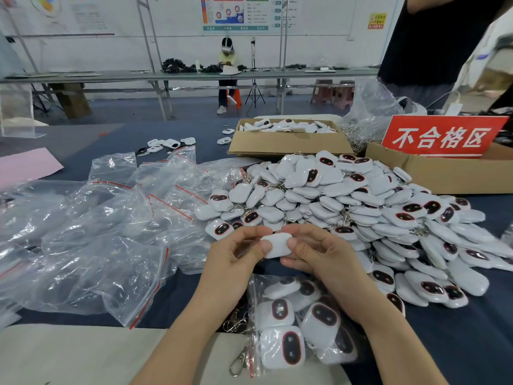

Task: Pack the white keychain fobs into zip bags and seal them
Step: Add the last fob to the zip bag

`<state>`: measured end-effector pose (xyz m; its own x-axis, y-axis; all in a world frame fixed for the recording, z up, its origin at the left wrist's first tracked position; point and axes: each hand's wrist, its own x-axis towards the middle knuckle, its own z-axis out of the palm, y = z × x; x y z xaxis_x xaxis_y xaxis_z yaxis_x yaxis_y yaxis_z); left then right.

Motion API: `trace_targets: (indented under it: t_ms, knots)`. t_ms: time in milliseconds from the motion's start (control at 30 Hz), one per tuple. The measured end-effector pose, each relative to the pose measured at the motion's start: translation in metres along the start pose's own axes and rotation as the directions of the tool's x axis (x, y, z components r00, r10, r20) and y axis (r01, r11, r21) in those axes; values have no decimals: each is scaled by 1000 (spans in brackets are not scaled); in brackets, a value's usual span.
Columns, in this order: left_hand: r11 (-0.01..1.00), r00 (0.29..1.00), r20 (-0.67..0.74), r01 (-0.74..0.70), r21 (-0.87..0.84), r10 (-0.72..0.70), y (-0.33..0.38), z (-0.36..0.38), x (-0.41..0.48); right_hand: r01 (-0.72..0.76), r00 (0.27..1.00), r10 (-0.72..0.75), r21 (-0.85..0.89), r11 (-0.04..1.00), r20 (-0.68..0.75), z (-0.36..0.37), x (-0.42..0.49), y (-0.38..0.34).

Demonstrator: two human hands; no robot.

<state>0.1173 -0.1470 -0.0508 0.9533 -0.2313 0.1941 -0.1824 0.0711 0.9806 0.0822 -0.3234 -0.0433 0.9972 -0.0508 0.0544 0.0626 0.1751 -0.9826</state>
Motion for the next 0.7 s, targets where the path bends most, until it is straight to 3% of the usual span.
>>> trace_targets:
  t_ms: [367,533,700]
  knots:
    - [981,1000,-29,10,192,-4,-9,3,3,-35,998,33,-25,999,-47,5,0,-3]
    - [987,999,-53,3,159,5,-9,4,2,-23,1000,22,-39,999,-21,6,2,-1]
    - [999,991,-132,37,-15,-38,-10,2,5,5,996,0,-63,998,91,7,1,0]
